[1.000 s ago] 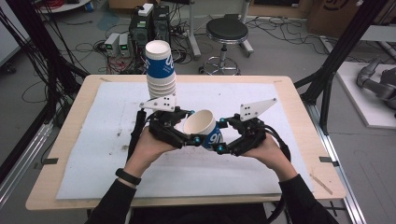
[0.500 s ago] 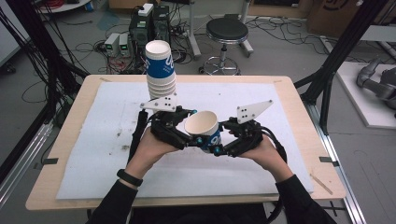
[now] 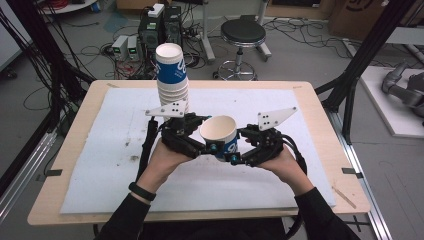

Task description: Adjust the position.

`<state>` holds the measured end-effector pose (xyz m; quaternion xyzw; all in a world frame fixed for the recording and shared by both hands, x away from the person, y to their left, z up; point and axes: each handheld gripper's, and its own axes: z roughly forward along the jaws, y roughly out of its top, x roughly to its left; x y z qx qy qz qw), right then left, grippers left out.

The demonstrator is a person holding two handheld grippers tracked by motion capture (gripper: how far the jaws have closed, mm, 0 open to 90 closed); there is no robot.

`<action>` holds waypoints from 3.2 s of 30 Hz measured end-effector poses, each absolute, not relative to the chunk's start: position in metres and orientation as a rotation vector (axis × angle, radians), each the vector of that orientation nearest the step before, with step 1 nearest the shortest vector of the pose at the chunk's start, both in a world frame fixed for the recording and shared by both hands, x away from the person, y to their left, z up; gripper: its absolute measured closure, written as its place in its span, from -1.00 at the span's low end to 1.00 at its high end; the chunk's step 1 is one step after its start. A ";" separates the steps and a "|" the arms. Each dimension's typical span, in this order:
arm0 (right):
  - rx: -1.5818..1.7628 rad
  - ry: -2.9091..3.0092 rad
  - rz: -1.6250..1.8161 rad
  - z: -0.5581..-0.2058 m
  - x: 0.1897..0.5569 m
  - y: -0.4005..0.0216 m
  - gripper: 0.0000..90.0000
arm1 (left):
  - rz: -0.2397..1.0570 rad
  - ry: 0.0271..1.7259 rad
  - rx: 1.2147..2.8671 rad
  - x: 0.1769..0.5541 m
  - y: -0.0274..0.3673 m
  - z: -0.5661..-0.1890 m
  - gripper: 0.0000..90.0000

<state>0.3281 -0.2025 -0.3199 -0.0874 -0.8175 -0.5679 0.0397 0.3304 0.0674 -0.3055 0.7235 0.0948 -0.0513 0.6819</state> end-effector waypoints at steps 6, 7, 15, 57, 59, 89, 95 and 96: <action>-0.266 -2.509 -1.746 -0.321 0.328 -0.201 -0.35 | -0.097 0.208 1.627 0.330 0.068 -0.305 -0.50; -0.265 -2.512 -1.747 -0.321 0.327 -0.201 -0.35 | -0.092 0.208 1.629 0.329 0.068 -0.305 -0.50; -0.314 -2.502 -1.759 -0.321 0.328 -0.203 -0.55 | -0.059 0.202 1.674 0.327 0.071 -0.299 -0.47; -0.328 -2.486 -1.799 -0.327 0.326 -0.194 -0.40 | 0.008 0.236 1.692 0.322 0.059 -0.301 -0.55; -0.330 -2.479 -1.810 -0.328 0.326 -0.193 -0.40 | 0.014 0.237 1.692 0.322 0.059 -0.301 -0.53; -0.393 -2.390 -1.823 -0.328 0.328 -0.195 -0.45 | 0.005 0.241 1.671 0.324 0.059 -0.306 -0.53; -0.392 -2.407 -1.828 -0.327 0.328 -0.195 -0.43 | -0.025 0.247 1.656 0.325 0.058 -0.306 -0.63; -0.383 -2.413 -1.826 -0.327 0.328 -0.196 -0.43 | -0.026 0.246 1.657 0.325 0.059 -0.306 -0.63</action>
